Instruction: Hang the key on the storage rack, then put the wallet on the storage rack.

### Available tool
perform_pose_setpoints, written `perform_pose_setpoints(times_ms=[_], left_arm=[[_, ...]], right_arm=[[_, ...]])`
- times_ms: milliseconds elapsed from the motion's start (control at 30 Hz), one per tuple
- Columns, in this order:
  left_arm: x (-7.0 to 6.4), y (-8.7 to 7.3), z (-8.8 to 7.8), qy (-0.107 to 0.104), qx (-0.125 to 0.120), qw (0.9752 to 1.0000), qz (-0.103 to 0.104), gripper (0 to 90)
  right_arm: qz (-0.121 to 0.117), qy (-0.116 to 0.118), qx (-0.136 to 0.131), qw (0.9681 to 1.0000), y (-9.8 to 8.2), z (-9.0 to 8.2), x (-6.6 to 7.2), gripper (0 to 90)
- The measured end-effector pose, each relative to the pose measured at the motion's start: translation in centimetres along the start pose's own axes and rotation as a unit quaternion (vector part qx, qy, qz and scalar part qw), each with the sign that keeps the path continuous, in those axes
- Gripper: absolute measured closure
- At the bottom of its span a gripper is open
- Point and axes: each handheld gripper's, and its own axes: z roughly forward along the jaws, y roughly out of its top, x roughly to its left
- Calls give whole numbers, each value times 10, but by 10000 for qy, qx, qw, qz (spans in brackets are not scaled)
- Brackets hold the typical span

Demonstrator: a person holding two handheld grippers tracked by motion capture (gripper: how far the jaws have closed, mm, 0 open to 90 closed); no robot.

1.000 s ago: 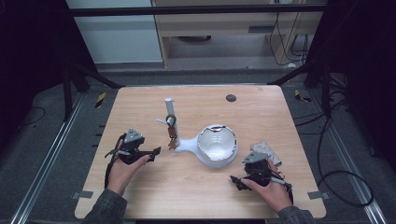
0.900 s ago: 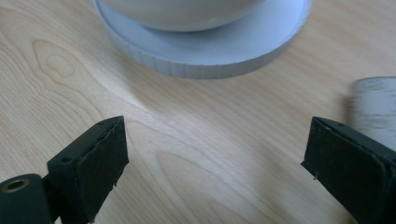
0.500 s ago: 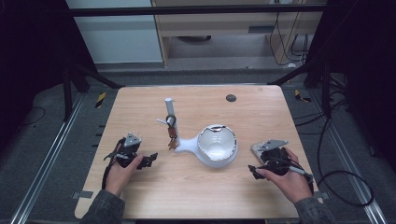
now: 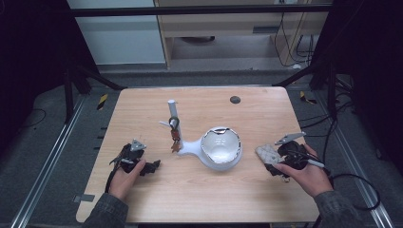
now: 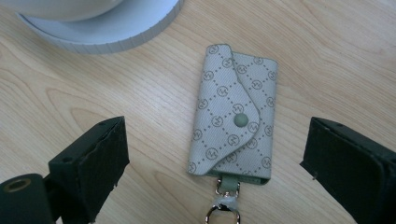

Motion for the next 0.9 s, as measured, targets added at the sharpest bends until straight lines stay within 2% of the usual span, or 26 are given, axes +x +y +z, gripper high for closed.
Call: perform_pose_setpoints(times_ms=[200,433,700,900], left_arm=[[1,-5,1,86,-165,9998,20,39],[0,-5,2,84,-158,9998,18,31],[0,-5,2,78,-149,9999,25,23],[0,-5,2,75,-147,9999,28,22]], right_arm=[[81,-9,143,9999,-3,0,-4,66],[135,-8,222,9997,-4,-4,-9,84],[145,-13,477,9988,-1,-5,-10,132],[103,-57,632,9979,2,-5,-9,127]])
